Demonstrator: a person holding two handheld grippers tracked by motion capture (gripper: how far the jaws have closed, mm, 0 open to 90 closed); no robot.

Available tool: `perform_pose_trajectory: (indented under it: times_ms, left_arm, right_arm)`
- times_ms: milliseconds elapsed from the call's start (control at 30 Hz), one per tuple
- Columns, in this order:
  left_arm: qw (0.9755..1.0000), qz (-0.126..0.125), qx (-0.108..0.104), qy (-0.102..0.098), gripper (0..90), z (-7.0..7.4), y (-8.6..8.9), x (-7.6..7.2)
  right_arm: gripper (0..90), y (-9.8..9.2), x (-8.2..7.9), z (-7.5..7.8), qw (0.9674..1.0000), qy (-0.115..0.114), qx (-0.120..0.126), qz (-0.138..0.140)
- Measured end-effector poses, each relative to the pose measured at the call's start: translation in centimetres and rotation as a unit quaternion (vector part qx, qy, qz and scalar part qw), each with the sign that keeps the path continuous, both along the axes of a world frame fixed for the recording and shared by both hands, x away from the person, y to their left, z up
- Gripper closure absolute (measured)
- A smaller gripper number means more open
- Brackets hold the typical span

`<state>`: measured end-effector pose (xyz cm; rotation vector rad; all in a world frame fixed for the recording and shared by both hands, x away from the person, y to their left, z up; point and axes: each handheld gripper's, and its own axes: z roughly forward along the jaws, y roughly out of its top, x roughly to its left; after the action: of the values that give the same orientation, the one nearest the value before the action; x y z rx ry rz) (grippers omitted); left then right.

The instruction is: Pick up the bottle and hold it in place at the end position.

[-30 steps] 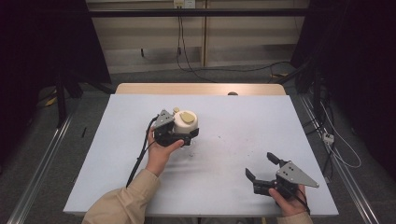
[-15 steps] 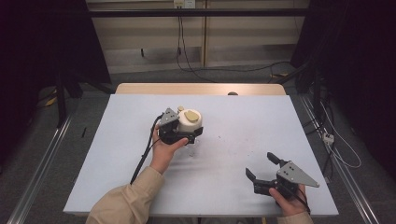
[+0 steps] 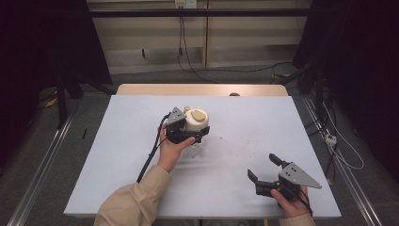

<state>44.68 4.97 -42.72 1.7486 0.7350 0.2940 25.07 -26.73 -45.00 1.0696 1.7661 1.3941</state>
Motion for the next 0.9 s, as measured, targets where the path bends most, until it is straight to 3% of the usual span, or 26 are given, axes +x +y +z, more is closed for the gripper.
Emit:
perform_pose_trajectory:
  times_ms: [900]
  left_arm:
    - [1.0, 0.002, 0.005, 0.0, 6.3, -0.6, -2.7, 0.9]
  right_arm:
    - [4.6, 0.1, 0.1, 0.0, 1.0, -0.002, 0.001, 0.001]
